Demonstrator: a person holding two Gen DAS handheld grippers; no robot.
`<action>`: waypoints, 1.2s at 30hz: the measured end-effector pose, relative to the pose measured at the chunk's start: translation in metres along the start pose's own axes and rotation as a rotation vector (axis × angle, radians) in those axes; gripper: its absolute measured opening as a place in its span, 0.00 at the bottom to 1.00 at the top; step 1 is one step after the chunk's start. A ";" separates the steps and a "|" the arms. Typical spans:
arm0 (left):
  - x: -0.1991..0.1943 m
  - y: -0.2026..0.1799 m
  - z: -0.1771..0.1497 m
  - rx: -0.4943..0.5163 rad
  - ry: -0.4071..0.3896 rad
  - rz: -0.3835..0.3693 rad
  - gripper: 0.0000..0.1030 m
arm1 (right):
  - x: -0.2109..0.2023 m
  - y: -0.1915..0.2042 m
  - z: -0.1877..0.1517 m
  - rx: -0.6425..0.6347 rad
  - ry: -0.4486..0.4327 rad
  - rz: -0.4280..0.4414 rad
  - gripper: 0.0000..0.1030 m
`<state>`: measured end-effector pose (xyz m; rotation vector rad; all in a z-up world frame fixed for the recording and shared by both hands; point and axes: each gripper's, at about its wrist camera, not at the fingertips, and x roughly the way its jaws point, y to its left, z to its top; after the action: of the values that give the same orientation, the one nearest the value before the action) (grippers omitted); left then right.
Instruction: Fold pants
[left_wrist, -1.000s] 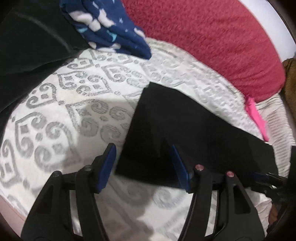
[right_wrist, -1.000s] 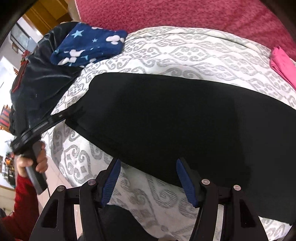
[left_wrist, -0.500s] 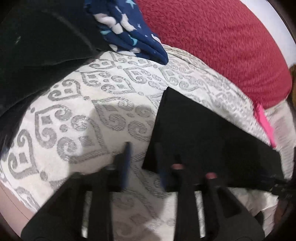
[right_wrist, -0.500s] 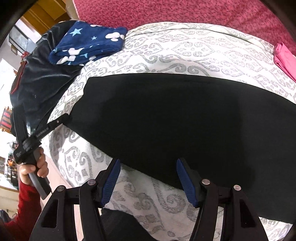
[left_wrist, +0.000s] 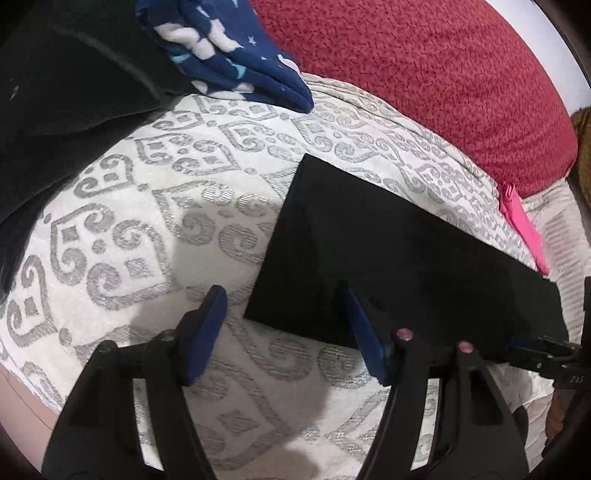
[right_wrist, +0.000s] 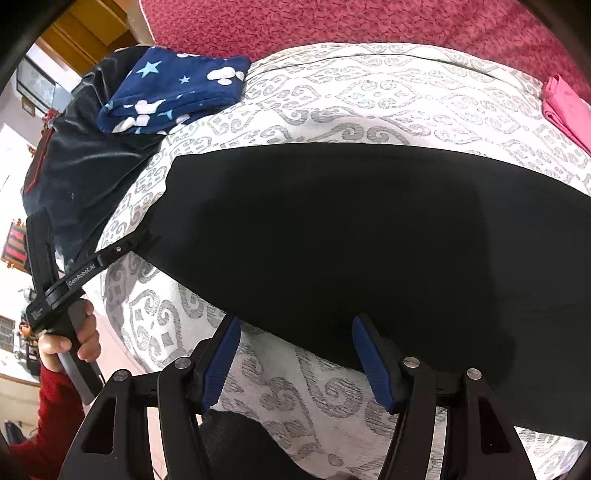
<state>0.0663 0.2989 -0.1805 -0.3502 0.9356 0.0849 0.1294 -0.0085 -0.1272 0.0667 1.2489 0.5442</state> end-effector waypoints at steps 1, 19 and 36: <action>0.001 -0.001 0.000 0.006 0.001 0.006 0.58 | 0.000 -0.002 0.000 0.008 -0.002 0.005 0.63; -0.002 -0.020 0.012 0.031 -0.024 0.026 0.16 | -0.009 -0.013 -0.002 0.036 -0.023 0.024 0.63; -0.037 0.010 -0.005 -0.193 0.063 -0.036 0.58 | -0.028 -0.039 -0.013 0.070 -0.064 0.057 0.63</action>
<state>0.0383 0.3099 -0.1562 -0.5509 0.9857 0.1319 0.1255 -0.0574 -0.1202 0.1779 1.2062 0.5434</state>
